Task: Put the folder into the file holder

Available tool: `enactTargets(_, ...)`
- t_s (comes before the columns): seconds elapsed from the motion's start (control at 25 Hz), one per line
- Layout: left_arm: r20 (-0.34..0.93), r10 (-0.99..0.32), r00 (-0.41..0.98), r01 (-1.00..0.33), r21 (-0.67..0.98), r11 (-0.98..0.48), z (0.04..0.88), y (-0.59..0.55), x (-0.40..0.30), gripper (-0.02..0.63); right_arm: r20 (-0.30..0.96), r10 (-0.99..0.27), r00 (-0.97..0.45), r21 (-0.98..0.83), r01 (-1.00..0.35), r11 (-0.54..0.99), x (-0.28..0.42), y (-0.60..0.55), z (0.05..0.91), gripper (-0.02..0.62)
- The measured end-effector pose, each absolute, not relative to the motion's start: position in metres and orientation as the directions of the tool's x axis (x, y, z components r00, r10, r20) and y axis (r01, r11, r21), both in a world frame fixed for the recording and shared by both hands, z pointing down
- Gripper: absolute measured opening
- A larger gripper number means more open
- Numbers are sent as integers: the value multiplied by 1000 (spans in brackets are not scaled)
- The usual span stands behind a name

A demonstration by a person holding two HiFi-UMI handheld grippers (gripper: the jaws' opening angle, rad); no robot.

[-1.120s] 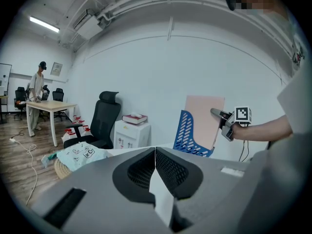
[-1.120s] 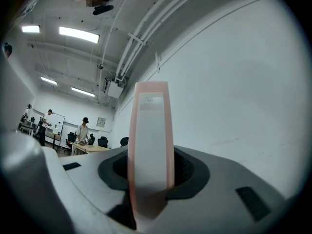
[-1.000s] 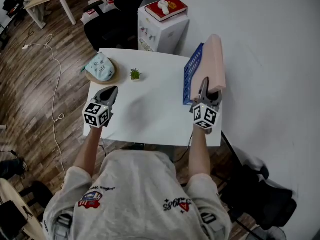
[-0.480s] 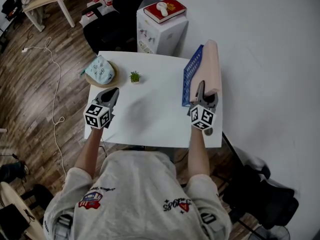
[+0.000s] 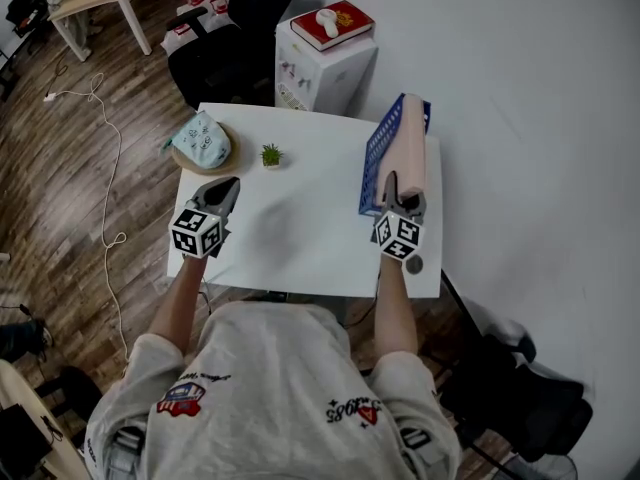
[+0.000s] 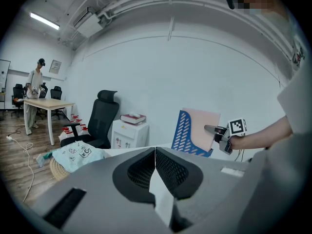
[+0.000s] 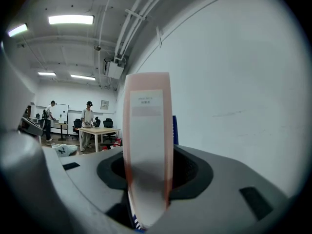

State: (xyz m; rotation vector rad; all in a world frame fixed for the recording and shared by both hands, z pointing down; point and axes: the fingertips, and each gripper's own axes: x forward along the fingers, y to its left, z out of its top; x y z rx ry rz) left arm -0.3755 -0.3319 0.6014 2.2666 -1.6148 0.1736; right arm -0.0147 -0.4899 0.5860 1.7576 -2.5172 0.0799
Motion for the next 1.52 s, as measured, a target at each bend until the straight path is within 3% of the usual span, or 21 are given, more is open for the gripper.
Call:
enactTargets(0.36,283,-887,364,-925,223,-309,600,-324,-363,6,228,-887,-402,-56,-915,400,-25,-487,608,263)
enactTargets(0.6,275,-886,375,-920,226,-319,597,-315,-358,6,240,-884,-401,-43,-914,403,-25,-467,603,276)
enactTargets(1.4,234,-827,510,-856,226,-464,583,-337,-286,6,264,-908,-325,-4,-942,336,31,-399,577,228)
enactTargets(1.52,231,-814,534,-843,223,-490,581,-342,-272,6,268,-910,-316,-17,-946,323,39,-390,569,179)
